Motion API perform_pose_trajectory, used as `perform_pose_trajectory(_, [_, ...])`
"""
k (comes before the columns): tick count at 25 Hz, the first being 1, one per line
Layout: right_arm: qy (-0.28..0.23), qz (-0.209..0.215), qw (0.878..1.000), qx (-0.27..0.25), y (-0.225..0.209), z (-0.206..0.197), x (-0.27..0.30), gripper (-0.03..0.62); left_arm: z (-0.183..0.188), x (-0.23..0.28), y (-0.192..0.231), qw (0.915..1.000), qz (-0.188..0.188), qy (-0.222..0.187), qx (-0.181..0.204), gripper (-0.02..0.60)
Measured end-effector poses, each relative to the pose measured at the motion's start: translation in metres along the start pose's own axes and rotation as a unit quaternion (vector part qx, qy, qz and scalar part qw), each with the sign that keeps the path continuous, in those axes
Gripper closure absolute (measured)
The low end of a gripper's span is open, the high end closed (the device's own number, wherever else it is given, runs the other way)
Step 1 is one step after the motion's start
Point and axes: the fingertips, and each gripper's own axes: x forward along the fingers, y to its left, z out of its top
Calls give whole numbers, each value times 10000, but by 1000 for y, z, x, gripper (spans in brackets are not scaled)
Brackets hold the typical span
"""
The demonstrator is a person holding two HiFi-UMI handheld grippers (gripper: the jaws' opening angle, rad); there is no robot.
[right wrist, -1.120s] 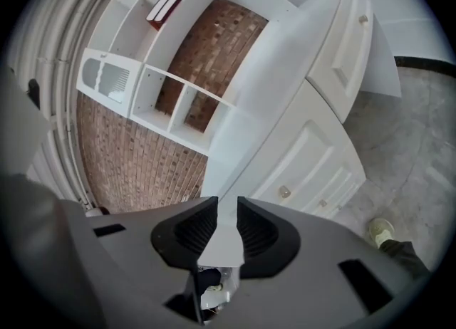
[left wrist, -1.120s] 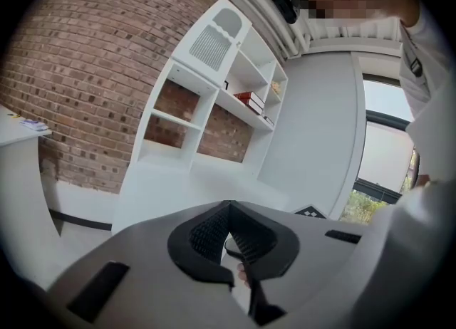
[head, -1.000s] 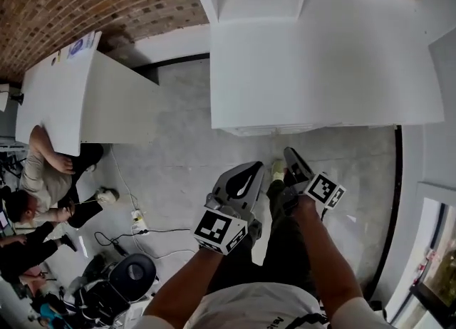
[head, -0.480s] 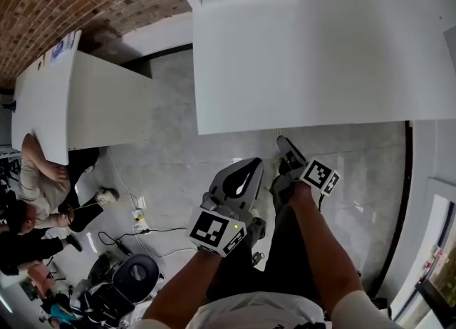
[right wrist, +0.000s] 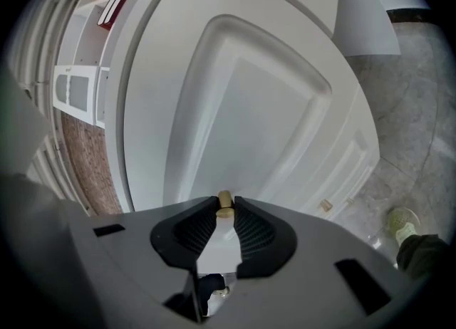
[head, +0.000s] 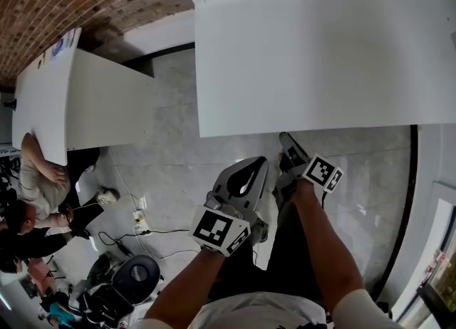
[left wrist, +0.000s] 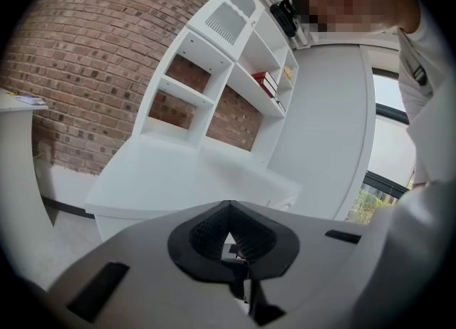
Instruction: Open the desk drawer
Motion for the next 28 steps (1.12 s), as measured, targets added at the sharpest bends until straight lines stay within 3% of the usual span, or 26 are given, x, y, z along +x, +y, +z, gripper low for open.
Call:
perform_pose_trajectory(10, [-82, -146, 9998, -85, 0, -9, -14, 516, 0, -22, -5, 10000, 7, -16, -71, 572])
perform_pose_trajectory(28, [-10, -415, 9990, -139, -20, -86, -105, 516, -21, -82, -47, 9994, -328, 67, -89, 572])
